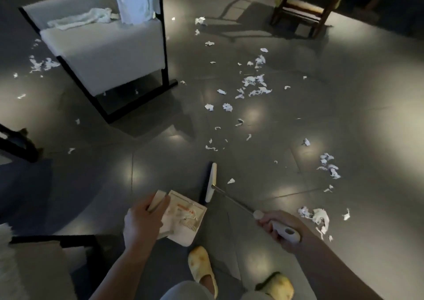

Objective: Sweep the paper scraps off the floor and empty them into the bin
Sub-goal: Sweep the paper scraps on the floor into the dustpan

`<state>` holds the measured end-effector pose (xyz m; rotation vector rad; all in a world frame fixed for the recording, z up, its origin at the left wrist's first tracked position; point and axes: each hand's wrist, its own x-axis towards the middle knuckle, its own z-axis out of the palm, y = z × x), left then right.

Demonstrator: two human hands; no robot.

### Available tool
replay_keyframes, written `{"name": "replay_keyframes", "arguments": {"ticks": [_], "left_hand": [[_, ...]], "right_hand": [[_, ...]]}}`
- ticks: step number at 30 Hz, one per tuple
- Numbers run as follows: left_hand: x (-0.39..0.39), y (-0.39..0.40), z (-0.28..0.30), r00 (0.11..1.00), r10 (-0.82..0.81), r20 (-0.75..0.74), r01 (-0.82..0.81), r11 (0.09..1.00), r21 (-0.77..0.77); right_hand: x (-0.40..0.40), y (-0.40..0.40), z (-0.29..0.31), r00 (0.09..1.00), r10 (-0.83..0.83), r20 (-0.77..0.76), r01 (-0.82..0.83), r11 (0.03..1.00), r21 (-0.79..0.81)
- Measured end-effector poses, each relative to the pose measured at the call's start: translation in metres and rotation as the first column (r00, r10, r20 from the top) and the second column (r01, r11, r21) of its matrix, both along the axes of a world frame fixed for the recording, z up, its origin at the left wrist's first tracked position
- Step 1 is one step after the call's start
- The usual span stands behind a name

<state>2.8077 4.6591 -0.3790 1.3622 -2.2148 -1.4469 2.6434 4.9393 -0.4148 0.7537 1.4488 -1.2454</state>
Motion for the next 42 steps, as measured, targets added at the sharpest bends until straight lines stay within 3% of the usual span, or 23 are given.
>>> {"name": "replay_keyframes", "arguments": {"ticks": [3, 9, 14, 19, 24, 29, 31, 35, 38, 42], "left_hand": [[-0.03, 0.024, 0.0, 0.997, -0.082, 0.011, 0.082, 0.997, 0.015], [-0.076, 0.087, 0.009, 0.991, -0.134, -0.006, 0.134, 0.99, 0.029], [-0.111, 0.143, 0.02, 0.984, -0.173, -0.054, 0.17, 0.984, -0.054], [-0.143, 0.195, 0.017, 0.986, -0.136, -0.093, 0.133, 0.99, -0.039], [-0.173, 0.249, 0.015, 0.978, -0.153, -0.142, 0.154, 0.988, -0.004], [-0.188, 0.298, 0.012, 0.969, -0.15, -0.196, 0.156, 0.988, 0.012], [-0.192, 0.313, 0.007, 0.971, -0.134, -0.197, 0.14, 0.99, 0.019], [-0.199, 0.333, -0.003, 0.976, -0.133, -0.172, 0.139, 0.99, 0.025], [-0.204, 0.338, -0.006, 0.979, -0.141, -0.148, 0.143, 0.99, -0.001], [-0.217, 0.345, -0.008, 0.968, -0.206, -0.144, 0.207, 0.978, -0.011]], "right_hand": [[0.007, 0.065, 0.002, 0.979, -0.183, -0.086, 0.181, 0.983, -0.027], [0.005, 0.146, 0.017, 0.966, -0.127, -0.226, 0.175, 0.963, 0.206], [-0.003, 0.203, 0.036, 0.942, -0.151, -0.3, 0.222, 0.95, 0.218], [-0.007, 0.283, 0.048, 0.966, -0.199, -0.164, 0.218, 0.97, 0.108], [-0.007, 0.34, 0.037, 0.979, -0.119, -0.166, 0.152, 0.968, 0.199], [-0.013, 0.37, 0.043, 0.951, -0.02, -0.308, 0.11, 0.954, 0.279], [-0.019, 0.394, 0.048, 0.95, -0.097, -0.296, 0.184, 0.942, 0.281], [-0.024, 0.464, 0.054, 0.9, -0.372, -0.227, 0.403, 0.909, 0.108], [-0.023, 0.497, 0.056, 0.873, -0.421, -0.247, 0.444, 0.895, 0.041], [-0.027, 0.495, 0.057, 0.903, -0.261, -0.342, 0.368, 0.879, 0.303]]}}
